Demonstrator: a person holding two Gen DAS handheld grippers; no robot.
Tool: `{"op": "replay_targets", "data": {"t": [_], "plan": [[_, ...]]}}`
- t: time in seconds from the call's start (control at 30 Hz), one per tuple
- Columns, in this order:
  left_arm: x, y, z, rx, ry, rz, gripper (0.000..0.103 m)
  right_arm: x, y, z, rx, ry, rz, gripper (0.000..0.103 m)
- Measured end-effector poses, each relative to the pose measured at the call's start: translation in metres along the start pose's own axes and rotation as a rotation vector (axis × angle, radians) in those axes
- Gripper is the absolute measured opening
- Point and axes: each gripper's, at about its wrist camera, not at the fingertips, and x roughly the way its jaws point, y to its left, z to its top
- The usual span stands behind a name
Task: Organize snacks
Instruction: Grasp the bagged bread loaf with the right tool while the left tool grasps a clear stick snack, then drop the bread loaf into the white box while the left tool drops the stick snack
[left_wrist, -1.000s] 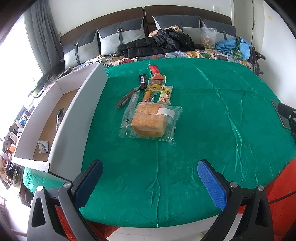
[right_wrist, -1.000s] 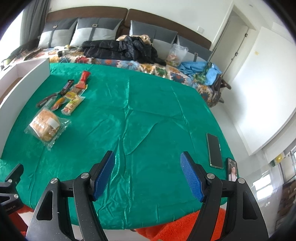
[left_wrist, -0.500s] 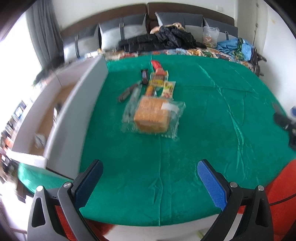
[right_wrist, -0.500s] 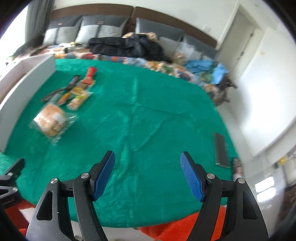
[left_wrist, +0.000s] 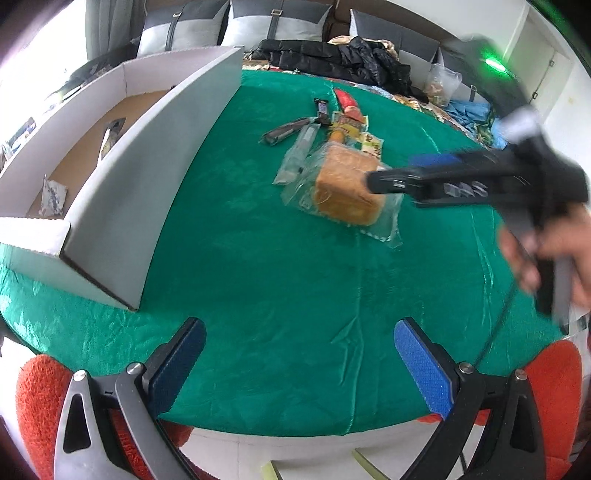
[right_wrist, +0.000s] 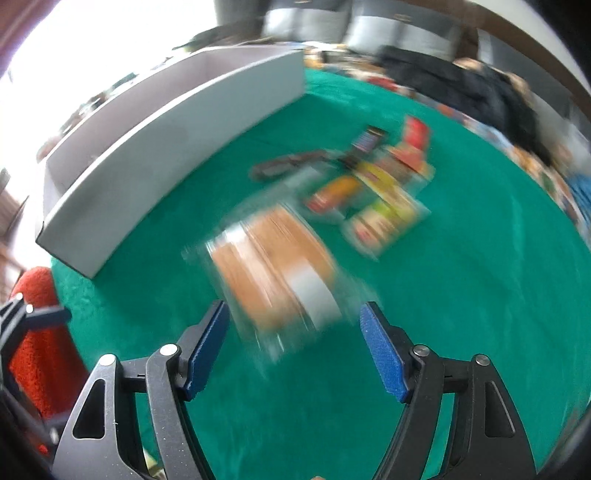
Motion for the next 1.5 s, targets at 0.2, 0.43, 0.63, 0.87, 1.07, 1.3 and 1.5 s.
{"op": "replay_targets", "data": {"t": [0.2, 0.43, 0.63, 0.87, 1.07, 1.3, 1.5], "plan": [[0.002, 0.006, -0.001, 0.006, 0.003, -0.009, 0.101, 0.063, 0.022, 0.035, -0.247, 0.220, 0.003, 0.093], [0.013, 0.001, 0.002, 0.018, 0.035, -0.012, 0.101, 0.087, 0.005, 0.030, -0.109, 0.293, 0.034, 0.085], [0.017, -0.001, 0.045, 0.047, 0.002, -0.028, 0.101, 0.029, -0.048, -0.029, 0.192, 0.144, 0.096, 0.077], [0.091, -0.011, 0.145, 0.119, -0.029, 0.069, 0.085, -0.038, -0.115, -0.117, 0.478, 0.016, 0.099, 0.077], [0.151, -0.017, 0.173, 0.167, 0.069, 0.162, 0.074, -0.079, -0.135, -0.161, 0.606, -0.081, 0.117, 0.077], [0.149, -0.005, 0.158, 0.142, 0.076, 0.107, 0.018, -0.098, -0.125, -0.169, 0.635, -0.132, 0.114, 0.077], [0.105, 0.006, 0.124, 0.039, 0.070, -0.069, 0.018, -0.108, -0.116, -0.161, 0.626, -0.147, 0.108, 0.077]]}}
